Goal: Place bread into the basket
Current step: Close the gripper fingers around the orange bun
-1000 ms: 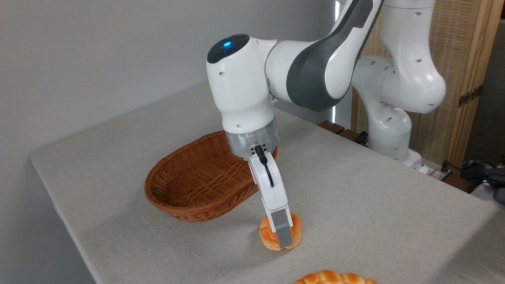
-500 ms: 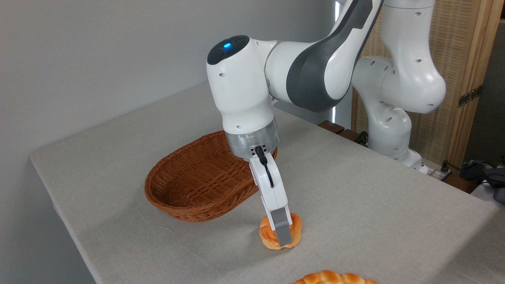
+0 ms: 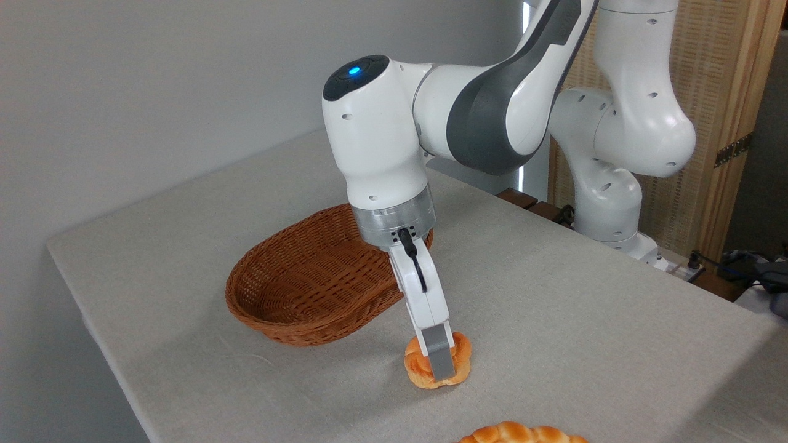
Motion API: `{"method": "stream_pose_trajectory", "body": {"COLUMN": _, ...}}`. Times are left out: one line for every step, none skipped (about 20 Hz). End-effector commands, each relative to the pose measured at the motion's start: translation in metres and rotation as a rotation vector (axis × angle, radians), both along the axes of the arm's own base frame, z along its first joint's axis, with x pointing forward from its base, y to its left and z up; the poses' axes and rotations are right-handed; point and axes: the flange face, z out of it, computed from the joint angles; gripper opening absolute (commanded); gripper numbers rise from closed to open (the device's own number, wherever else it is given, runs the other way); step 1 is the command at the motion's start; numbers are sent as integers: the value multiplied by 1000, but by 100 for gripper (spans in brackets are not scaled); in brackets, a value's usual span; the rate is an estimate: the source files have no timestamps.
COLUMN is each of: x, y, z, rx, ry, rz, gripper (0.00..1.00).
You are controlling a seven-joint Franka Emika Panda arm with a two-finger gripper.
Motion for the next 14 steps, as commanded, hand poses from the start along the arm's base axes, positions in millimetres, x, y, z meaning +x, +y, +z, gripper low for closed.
{"method": "stream_pose_trajectory", "body": {"x": -1, "y": 1, "z": -1, "rx": 15, "ry": -16, "rz": -40, "gripper": 32}}
{"method": "stream_pose_trajectory", "body": {"x": -1, "y": 1, "z": -1, "rx": 14, "ry": -15, "rz": -44, "gripper": 32}}
{"method": "stream_pose_trajectory", "body": {"x": -1, "y": 1, "z": -1, "rx": 14, "ry": -14, "rz": -52, "gripper": 32}}
{"method": "stream_pose_trajectory", "body": {"x": -1, "y": 1, "z": -1, "rx": 14, "ry": -14, "rz": -54, "gripper": 31}}
{"method": "stream_pose_trajectory", "body": {"x": -1, "y": 1, "z": -1, "rx": 14, "ry": -14, "rz": -54, "gripper": 31}}
{"method": "stream_pose_trajectory", "body": {"x": -1, "y": 1, "z": -1, "rx": 14, "ry": -14, "rz": -54, "gripper": 30}}
{"method": "stream_pose_trajectory", "body": {"x": -1, "y": 1, "z": -1, "rx": 14, "ry": -14, "rz": -54, "gripper": 28}}
{"method": "stream_pose_trajectory", "body": {"x": -1, "y": 1, "z": -1, "rx": 14, "ry": -13, "rz": -53, "gripper": 27}}
{"method": "stream_pose_trajectory", "body": {"x": -1, "y": 1, "z": -1, "rx": 14, "ry": -13, "rz": -53, "gripper": 27}}
{"method": "stream_pose_trajectory", "body": {"x": -1, "y": 1, "z": -1, "rx": 14, "ry": -13, "rz": -53, "gripper": 27}}
{"method": "stream_pose_trajectory", "body": {"x": -1, "y": 1, "z": -1, "rx": 14, "ry": -13, "rz": -55, "gripper": 26}}
{"method": "stream_pose_trajectory", "body": {"x": -1, "y": 1, "z": -2, "rx": 14, "ry": -11, "rz": -53, "gripper": 26}}
{"method": "stream_pose_trajectory", "body": {"x": -1, "y": 1, "z": -2, "rx": 14, "ry": -9, "rz": -53, "gripper": 24}}
{"method": "stream_pose_trajectory", "body": {"x": -1, "y": 1, "z": -2, "rx": 14, "ry": -9, "rz": -53, "gripper": 24}}
